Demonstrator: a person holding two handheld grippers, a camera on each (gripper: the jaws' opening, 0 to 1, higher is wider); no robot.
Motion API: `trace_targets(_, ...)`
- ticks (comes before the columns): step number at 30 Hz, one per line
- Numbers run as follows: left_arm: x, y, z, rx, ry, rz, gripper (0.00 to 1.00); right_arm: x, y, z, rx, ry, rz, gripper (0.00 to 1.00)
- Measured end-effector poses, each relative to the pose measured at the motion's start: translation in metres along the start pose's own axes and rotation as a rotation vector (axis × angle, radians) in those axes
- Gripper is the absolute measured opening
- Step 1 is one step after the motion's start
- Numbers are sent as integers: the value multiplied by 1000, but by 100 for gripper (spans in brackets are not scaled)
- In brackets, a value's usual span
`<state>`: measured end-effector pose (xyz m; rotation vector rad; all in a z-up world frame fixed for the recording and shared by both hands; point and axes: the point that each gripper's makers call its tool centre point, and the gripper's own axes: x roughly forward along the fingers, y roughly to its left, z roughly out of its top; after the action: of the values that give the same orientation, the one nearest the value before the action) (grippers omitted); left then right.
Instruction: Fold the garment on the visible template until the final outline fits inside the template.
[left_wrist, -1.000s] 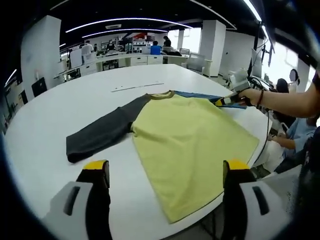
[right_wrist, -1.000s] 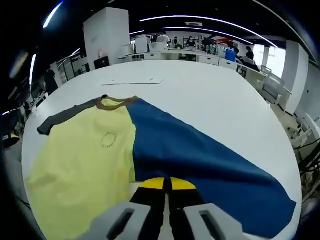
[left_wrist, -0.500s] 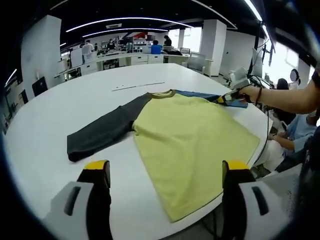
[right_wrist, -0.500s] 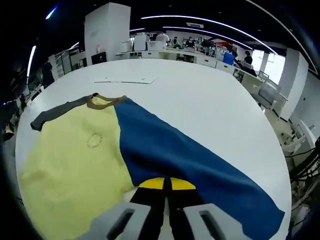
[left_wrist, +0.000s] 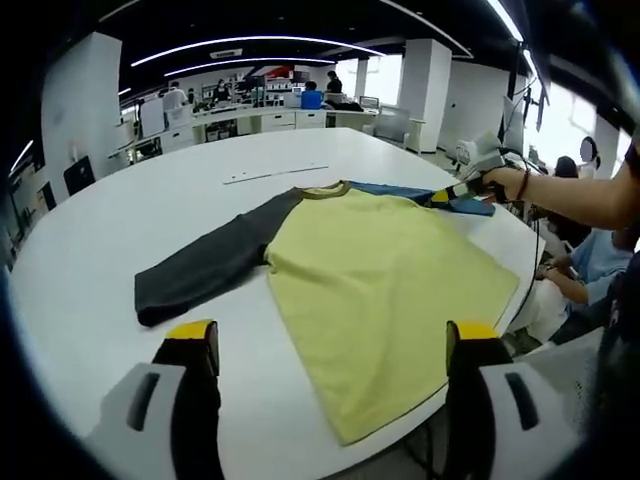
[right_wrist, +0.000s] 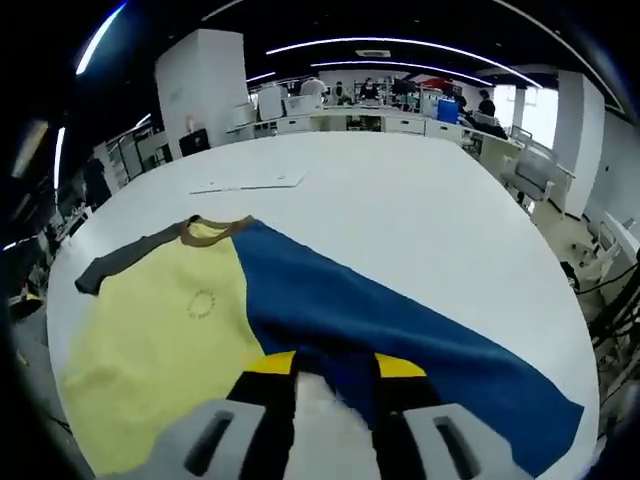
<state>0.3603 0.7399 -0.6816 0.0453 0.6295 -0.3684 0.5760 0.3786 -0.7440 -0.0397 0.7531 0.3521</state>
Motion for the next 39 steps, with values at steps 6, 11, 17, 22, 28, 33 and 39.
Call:
trace_targets(6,1,-2,2,16,2,-6,92,-14,-19,0,30,-9,-31,54)
trace_targets(11,2,-4,2,25,4,-13,93,-26,-46,-7,73,-8,-96,64)
trace_targets(17,2,-4,2,24,1,-14,94,-36,-71,-18,111,9,-145,73)
trace_targets(22,3,-4,4,24,-7,-19,96,-44,-89,-28,147,23,-181,79)
trace_targets(28,2,-5,6,20,-17,-24,98,-53,-102,-42,189,48,-208,80)
trace_targets(33,2,-5,6,24,-18,-22,99,-64,-112,-53,261,47,-246,78)
trace_targets(39,1,-6,7,31,-28,-13,98,-77,-128,-65,327,56,-326,67)
